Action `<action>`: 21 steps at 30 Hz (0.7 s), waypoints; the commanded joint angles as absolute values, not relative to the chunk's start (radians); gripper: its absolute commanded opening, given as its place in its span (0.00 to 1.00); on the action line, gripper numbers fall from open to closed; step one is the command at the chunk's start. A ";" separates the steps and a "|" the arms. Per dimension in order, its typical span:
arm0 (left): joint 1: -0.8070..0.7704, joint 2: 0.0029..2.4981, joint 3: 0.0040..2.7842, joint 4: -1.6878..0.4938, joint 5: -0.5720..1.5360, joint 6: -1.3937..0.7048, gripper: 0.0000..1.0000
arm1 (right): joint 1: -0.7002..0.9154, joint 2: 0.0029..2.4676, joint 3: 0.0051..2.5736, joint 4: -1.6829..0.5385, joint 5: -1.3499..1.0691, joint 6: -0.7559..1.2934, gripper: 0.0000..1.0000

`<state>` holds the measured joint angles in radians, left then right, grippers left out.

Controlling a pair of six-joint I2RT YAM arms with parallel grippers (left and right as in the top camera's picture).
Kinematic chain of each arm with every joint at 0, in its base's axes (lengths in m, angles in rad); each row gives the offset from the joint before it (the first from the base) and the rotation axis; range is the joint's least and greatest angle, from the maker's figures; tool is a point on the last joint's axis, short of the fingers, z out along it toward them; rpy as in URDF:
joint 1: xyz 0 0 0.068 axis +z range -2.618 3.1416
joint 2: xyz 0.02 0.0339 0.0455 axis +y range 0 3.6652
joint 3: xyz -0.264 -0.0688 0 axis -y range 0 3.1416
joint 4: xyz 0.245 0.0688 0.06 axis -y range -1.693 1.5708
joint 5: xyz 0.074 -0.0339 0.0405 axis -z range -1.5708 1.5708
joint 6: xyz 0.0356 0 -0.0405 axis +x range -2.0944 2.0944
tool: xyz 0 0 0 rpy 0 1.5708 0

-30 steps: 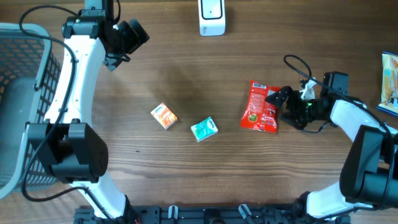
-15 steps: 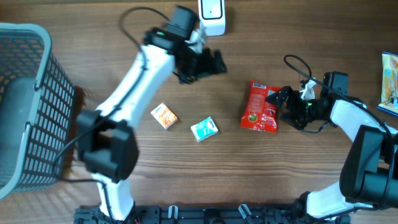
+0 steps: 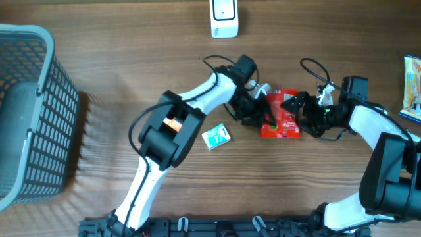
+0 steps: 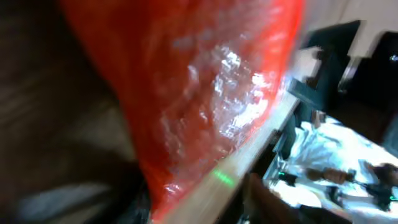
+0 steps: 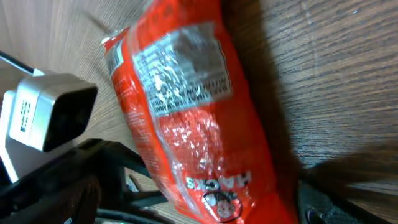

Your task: Scan the item barcode

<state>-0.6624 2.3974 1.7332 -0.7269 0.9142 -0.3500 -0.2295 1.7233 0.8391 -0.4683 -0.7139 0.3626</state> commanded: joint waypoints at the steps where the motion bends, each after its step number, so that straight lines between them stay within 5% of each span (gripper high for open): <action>1: -0.678 2.451 1.720 -0.675 0.854 -0.433 0.29 | -0.220 1.745 0.807 -0.483 -0.673 0.349 1.00; 7: -0.679 2.451 1.720 -0.676 0.731 -0.559 0.18 | -0.215 1.756 0.776 -0.437 -0.669 0.340 0.98; 12: -0.679 2.454 1.718 -0.686 0.675 -0.619 0.18 | -0.204 1.853 0.775 -0.387 -0.675 0.343 0.74; 21: -0.679 2.582 1.718 -0.699 0.667 -0.697 0.16 | -0.194 1.898 0.774 -0.316 -0.682 0.342 0.63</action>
<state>-0.6704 2.4390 1.7611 -0.6994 0.8898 -0.6548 -0.2268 1.8141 0.8242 -0.3271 -0.8074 0.3470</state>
